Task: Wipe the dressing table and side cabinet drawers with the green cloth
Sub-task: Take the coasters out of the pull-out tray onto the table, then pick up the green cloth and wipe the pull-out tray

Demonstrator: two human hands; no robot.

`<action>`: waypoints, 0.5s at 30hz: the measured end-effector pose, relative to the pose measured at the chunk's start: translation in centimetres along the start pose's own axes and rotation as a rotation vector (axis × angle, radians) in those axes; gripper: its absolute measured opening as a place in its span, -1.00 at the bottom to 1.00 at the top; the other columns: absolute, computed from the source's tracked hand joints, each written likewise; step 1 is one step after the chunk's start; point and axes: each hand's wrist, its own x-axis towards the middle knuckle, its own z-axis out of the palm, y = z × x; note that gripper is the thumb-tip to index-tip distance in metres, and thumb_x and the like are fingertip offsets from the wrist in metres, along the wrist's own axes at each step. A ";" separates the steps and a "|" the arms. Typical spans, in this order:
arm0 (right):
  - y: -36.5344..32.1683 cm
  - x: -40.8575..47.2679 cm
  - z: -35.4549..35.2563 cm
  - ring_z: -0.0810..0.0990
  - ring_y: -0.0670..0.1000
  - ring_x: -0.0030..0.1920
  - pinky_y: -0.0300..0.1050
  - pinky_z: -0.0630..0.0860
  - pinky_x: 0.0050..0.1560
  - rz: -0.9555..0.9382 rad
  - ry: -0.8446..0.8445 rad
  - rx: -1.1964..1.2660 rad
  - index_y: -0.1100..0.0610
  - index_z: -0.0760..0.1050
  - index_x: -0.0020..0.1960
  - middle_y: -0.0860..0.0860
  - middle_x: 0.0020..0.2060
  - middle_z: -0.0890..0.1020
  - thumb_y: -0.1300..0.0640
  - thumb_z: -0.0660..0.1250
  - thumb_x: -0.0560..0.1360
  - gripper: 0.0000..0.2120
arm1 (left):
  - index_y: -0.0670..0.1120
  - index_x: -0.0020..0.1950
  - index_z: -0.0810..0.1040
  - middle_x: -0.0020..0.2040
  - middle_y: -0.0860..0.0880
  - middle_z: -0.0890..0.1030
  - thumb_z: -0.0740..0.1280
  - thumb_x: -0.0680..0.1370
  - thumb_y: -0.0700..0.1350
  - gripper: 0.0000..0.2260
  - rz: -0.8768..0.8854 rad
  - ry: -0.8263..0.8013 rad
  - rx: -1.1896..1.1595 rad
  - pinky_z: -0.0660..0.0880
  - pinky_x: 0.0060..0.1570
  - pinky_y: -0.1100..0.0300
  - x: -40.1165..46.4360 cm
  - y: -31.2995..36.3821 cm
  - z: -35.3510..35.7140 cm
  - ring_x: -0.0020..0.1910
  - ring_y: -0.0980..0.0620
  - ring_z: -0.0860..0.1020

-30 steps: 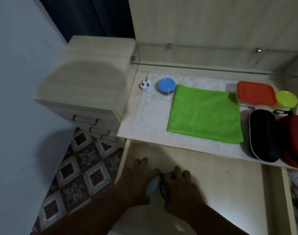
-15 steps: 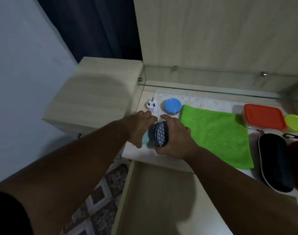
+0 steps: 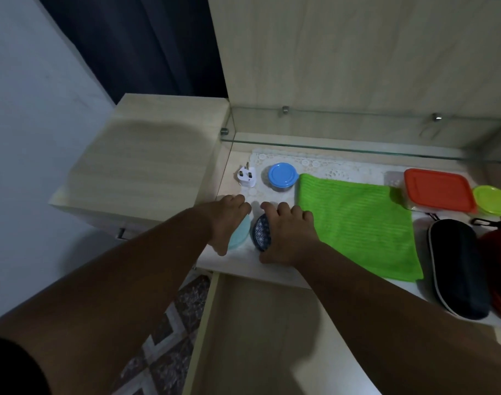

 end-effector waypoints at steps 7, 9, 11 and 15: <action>1.1 -1.4 -0.5 0.25 0.20 0.46 0.14 0.23 0.42 -0.003 0.040 0.148 -0.03 -0.07 0.62 0.13 0.50 0.20 -0.40 0.43 0.28 0.12 | -0.10 0.57 0.13 0.44 -0.15 0.24 0.65 0.11 0.15 0.16 -0.012 -0.023 -0.029 0.36 0.35 0.04 -0.1 0.0 -0.1 0.42 -0.15 0.30; 2.5 -3.2 -0.7 0.32 0.20 0.41 0.12 0.31 0.39 0.010 0.130 0.252 0.04 0.14 0.57 0.14 0.45 0.30 -0.34 0.43 0.34 -0.04 | -0.05 0.60 0.12 0.54 -0.15 0.20 0.56 0.10 0.33 0.20 -0.027 0.055 -0.094 0.33 0.41 -0.09 -0.6 0.8 -0.7 0.50 -0.17 0.25; 5.1 -5.2 -0.5 0.48 0.24 0.21 0.12 0.48 0.21 0.029 0.217 0.245 0.13 0.40 0.41 0.16 0.24 0.49 -0.18 0.47 0.37 -0.28 | -0.05 0.46 0.37 0.36 -0.14 0.44 0.47 0.18 0.37 -0.05 0.008 0.285 -0.130 0.45 0.24 -0.07 -0.6 2.6 -1.3 0.31 -0.18 0.45; 11.3 -9.2 -0.7 0.54 0.29 0.05 0.10 0.54 0.04 0.195 0.150 0.135 0.15 0.55 0.19 0.18 0.03 0.57 0.04 0.45 0.37 -0.57 | 0.02 0.20 0.54 0.07 -0.04 0.56 0.38 0.40 0.19 -0.56 0.077 0.470 -0.122 0.42 0.04 0.00 0.4 8.4 -2.6 0.07 -0.14 0.54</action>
